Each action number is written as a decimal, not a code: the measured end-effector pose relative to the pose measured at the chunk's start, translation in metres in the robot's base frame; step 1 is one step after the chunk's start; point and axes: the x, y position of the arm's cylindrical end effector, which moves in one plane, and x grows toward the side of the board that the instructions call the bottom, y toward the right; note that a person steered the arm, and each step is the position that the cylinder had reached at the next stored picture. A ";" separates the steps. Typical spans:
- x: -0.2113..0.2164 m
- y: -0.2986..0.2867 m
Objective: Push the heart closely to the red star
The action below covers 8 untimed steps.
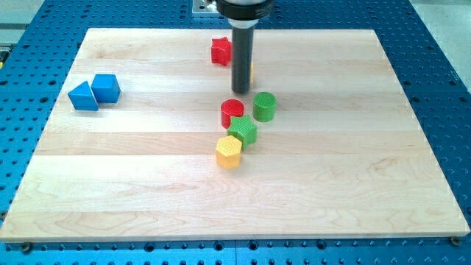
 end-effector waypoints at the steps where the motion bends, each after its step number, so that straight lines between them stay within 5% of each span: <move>1: 0.000 -0.055; 2: -0.007 -0.057; 4: -0.016 0.058; 8: -0.018 0.042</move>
